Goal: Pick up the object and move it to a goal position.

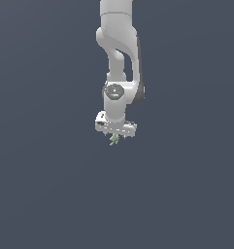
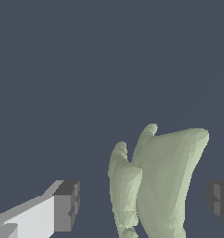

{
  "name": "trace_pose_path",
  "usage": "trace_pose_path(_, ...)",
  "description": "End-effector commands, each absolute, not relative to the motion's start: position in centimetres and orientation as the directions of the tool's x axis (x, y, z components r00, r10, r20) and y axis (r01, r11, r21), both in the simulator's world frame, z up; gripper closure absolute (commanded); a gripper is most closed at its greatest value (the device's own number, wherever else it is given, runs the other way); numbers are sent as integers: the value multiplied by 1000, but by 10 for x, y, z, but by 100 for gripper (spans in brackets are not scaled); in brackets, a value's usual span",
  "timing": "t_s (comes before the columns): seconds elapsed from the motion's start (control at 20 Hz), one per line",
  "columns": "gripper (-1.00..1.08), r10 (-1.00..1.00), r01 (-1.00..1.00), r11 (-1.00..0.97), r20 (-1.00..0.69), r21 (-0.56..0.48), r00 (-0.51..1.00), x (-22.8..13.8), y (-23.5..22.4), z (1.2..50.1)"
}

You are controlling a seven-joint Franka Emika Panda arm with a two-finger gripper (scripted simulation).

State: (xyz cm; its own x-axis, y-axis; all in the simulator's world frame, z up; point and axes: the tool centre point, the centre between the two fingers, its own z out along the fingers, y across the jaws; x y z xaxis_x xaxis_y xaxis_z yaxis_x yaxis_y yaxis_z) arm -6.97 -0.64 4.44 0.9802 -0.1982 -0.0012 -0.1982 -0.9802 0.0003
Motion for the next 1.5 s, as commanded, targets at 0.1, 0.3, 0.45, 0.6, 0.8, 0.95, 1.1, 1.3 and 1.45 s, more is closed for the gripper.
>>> trace_pose_path(0.1, 108, -198, -198, -980, 0, 0, 980, -69, -6, 40)
trace_pose_path(0.3, 108, -198, -198, -980, 0, 0, 980, -69, -6, 40)
trace_pose_path(0.45, 108, -198, -198, -980, 0, 0, 980, -69, -6, 40)
trace_pose_path(0.6, 108, -198, -198, -980, 0, 0, 980, -69, -6, 41)
trace_pose_path(0.8, 108, -198, -198, -980, 0, 0, 980, -68, -7, 45)
trace_pose_path(0.95, 108, -198, -198, -980, 0, 0, 980, -66, -9, 55)
trace_pose_path(1.1, 108, -198, -198, -980, 0, 0, 980, -63, -12, 70)
trace_pose_path(1.3, 108, -198, -198, -980, 0, 0, 980, -58, -17, 97)
trace_pose_path(1.45, 108, -198, -198, -980, 0, 0, 980, -52, -23, 123)
